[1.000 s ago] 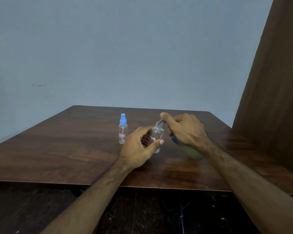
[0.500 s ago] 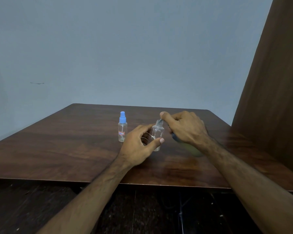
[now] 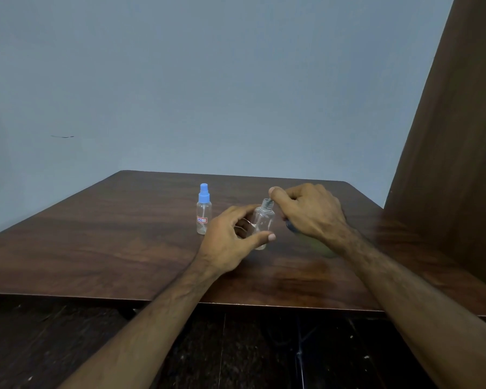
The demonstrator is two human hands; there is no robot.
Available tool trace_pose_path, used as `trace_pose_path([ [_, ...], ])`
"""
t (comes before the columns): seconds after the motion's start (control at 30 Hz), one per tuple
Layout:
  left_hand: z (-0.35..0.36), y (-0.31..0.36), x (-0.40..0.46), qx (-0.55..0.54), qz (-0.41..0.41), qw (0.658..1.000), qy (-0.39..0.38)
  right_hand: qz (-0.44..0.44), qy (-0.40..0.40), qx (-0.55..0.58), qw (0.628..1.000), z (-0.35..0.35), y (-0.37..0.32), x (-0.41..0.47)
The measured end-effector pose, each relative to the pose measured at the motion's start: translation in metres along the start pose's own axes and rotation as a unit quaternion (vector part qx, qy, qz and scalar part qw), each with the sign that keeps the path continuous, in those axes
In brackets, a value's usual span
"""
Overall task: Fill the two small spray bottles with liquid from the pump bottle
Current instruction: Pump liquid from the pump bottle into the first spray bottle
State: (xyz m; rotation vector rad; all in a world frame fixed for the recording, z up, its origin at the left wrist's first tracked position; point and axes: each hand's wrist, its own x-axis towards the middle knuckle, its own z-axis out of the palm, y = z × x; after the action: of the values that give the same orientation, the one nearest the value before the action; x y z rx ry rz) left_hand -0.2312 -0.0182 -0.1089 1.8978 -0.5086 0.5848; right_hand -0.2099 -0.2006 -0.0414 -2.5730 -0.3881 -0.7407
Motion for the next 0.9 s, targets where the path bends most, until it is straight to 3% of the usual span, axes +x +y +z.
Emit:
trace_pose_path([
  [0.9,-0.0006,-0.0006,0.0002,0.002,0.005,1.0,-0.002,0.001,0.018,0.001,1.0,0.0011,0.0005,0.001],
])
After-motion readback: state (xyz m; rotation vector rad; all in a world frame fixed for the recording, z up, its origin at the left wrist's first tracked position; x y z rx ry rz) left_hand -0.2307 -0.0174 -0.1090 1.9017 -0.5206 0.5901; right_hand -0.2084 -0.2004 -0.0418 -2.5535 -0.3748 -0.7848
